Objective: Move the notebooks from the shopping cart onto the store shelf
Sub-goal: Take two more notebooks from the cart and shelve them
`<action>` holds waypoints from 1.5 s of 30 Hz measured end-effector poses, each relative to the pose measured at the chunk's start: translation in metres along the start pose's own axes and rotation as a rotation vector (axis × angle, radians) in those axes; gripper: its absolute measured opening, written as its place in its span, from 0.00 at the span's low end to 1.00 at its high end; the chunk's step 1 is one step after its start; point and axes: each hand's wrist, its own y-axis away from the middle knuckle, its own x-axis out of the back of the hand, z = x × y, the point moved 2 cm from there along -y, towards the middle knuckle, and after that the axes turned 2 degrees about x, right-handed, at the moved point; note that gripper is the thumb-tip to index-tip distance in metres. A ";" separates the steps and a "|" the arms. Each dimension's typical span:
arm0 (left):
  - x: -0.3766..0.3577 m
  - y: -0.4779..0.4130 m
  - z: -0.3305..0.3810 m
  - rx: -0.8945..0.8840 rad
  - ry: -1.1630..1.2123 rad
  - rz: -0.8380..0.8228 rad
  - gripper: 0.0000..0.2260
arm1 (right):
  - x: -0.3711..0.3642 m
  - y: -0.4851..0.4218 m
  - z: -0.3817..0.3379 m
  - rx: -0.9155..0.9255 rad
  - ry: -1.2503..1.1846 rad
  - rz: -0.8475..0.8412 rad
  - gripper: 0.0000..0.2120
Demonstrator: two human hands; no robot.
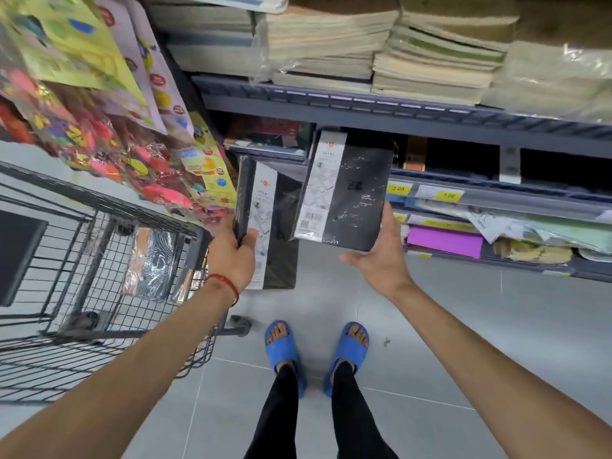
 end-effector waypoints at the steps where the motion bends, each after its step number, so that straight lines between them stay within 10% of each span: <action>1: 0.000 -0.002 -0.001 -0.005 -0.005 -0.005 0.09 | -0.002 -0.003 0.001 0.013 0.029 0.035 0.50; 26: 0.027 0.007 -0.002 -0.097 0.007 0.019 0.09 | -0.021 -0.036 -0.034 -0.028 0.284 0.357 0.32; 37: 0.040 0.031 0.014 -0.133 0.297 -0.083 0.18 | -0.064 0.043 -0.060 -0.177 -0.183 -0.330 0.21; 45: 0.027 0.022 0.035 -0.252 0.195 -0.506 0.39 | -0.043 0.044 -0.048 0.065 -0.052 -0.320 0.58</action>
